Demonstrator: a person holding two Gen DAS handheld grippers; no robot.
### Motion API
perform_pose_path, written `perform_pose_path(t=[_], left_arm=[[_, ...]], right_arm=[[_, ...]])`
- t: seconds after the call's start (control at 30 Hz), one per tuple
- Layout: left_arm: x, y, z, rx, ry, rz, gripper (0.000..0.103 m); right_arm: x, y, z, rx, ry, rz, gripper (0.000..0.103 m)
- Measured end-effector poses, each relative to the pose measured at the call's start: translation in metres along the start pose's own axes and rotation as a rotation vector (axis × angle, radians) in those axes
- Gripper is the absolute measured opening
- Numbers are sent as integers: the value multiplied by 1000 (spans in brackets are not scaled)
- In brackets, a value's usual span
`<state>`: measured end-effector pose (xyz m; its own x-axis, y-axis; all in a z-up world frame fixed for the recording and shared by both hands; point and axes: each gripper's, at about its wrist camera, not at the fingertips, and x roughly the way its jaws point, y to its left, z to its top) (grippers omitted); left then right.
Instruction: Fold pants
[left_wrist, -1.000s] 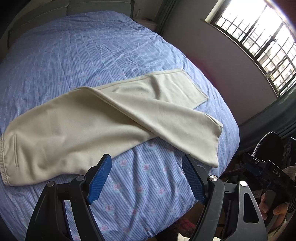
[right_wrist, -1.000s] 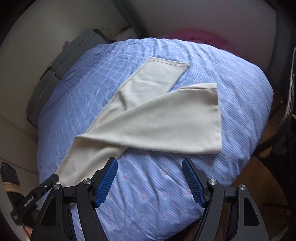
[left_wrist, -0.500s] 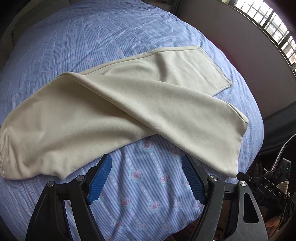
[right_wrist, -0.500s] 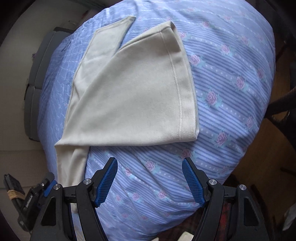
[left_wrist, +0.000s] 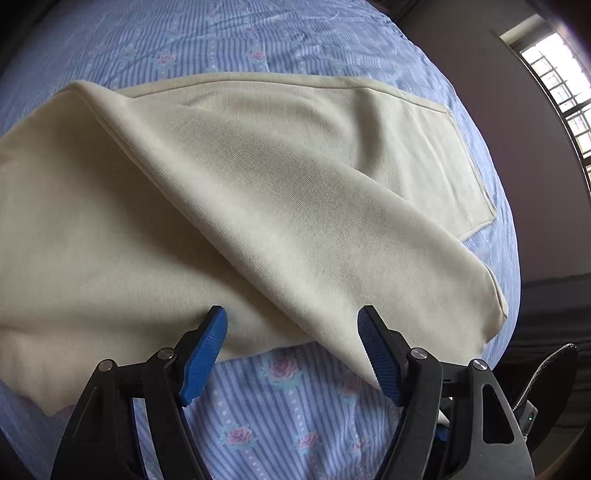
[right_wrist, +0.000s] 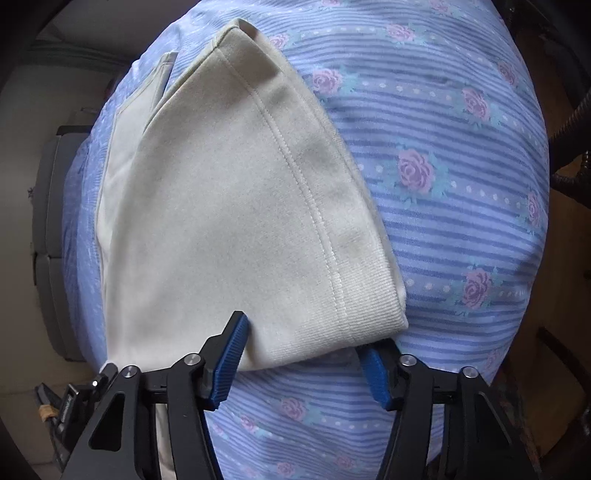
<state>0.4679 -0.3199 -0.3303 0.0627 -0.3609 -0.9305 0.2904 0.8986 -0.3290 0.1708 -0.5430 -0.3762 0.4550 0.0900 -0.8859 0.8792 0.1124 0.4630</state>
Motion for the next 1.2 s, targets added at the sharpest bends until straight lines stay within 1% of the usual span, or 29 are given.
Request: perform_pose_path(t=[0.07, 0.1, 0.13, 0.17, 0.23, 0.3, 0.43, 0.53, 0.63, 0.73, 0.77, 0.87, 1.0, 1.07, 1.13, 1.2], left_arm=[[9, -3, 4, 16, 18, -16, 54], [12, -5, 5, 26, 28, -22, 37], [13, -8, 6, 39, 42, -24, 16], [10, -11, 6, 50, 47, -35, 12], [-8, -21, 8, 80, 12, -72, 12], [-34, -32, 13, 90, -38, -113, 12], [-75, -56, 35, 93, -123, -174, 12], [-95, -69, 61, 85, -178, -184, 12], [-103, -77, 88, 44, -213, -192, 12], [-99, -78, 117, 16, -228, -173, 12], [-93, -78, 124, 5, -229, -166, 12], [-68, -75, 150, -45, -214, -134, 12], [-34, -67, 178, -113, -180, -86, 12], [-19, -66, 190, -125, -170, -53, 12], [-4, -65, 202, -125, -160, -10, 12], [10, -61, 210, -149, -145, 15, 12]], right_arm=[[-4, 9, 5, -30, -20, -1, 23], [-8, 13, 9, -46, -27, -6, 18], [-15, 17, 14, -54, -35, -2, 14], [-25, 22, 18, -55, -46, 15, 13], [-55, 37, 26, -77, -105, 52, 11], [-89, 62, 35, -135, -175, 96, 10], [-151, 120, 65, -228, -316, 179, 10], [-172, 167, 95, -291, -360, 234, 10], [-175, 213, 122, -350, -378, 249, 9], [-165, 248, 145, -402, -376, 248, 9], [-158, 258, 154, -414, -368, 256, 9], [-125, 289, 182, -451, -338, 243, 9], [-63, 320, 223, -472, -256, 218, 9], [-29, 334, 244, -478, -212, 202, 8], [1, 346, 259, -485, -177, 189, 8], [30, 357, 273, -502, -149, 177, 8]])
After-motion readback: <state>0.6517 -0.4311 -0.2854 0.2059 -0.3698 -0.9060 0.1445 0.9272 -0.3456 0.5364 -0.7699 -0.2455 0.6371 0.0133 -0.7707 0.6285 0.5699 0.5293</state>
